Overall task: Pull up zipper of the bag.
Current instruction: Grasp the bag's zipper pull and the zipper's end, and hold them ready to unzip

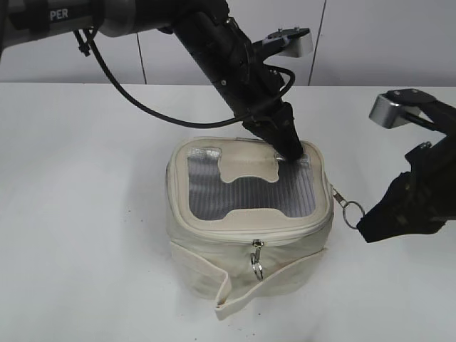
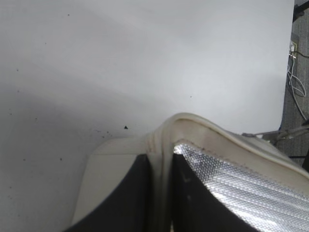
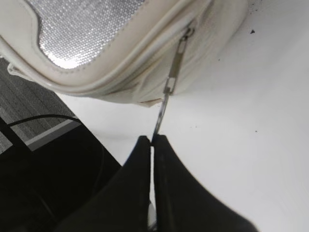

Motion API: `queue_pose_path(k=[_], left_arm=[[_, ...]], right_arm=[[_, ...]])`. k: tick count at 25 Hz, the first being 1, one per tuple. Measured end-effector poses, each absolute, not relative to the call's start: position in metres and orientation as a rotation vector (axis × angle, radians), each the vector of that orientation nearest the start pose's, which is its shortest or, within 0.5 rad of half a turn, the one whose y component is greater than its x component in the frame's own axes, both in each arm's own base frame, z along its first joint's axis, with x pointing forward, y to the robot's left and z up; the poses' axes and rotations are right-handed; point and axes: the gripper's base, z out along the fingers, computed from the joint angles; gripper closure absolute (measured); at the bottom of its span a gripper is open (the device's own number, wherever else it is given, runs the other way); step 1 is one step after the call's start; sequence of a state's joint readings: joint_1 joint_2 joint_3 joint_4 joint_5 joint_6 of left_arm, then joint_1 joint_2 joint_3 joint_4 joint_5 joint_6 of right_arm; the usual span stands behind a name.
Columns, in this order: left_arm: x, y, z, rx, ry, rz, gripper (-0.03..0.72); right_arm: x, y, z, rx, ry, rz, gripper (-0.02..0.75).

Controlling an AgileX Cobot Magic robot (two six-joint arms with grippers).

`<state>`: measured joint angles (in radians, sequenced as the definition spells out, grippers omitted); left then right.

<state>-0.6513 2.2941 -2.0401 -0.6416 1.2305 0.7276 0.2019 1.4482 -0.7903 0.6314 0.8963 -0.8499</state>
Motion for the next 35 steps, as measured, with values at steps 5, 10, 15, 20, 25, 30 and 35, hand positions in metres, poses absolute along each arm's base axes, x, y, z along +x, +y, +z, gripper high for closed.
queue_pose_path(k=[5,10,15,20,25,30,35], left_arm=[[0.354,-0.335,0.216,1.605,2.313,-0.898,0.599],[0.354,-0.335,0.216,1.606,2.314,-0.898,0.599],[0.353,-0.335,0.217,1.605,2.323,-0.911,0.601],[0.353,-0.335,0.218,1.594,2.335,-0.916,0.604],[0.353,-0.335,0.217,1.592,2.339,-0.913,0.605],[0.353,-0.335,0.217,1.59,2.34,-0.914,0.604],[0.353,-0.335,0.217,1.589,2.342,-0.913,0.604]], right_arm=[[0.215,0.106,0.215,-1.047,2.687,0.643,0.732],[0.195,0.112,0.226,-1.088,2.704,0.657,0.732],[0.175,0.123,0.229,-1.13,2.689,0.663,0.732],[0.162,0.154,0.232,-1.204,2.568,0.703,0.732],[0.161,0.187,0.234,-1.253,2.48,0.741,0.732],[0.17,0.223,0.226,-1.337,2.468,0.756,0.732],[0.176,0.235,0.221,-1.356,2.476,0.756,0.732]])
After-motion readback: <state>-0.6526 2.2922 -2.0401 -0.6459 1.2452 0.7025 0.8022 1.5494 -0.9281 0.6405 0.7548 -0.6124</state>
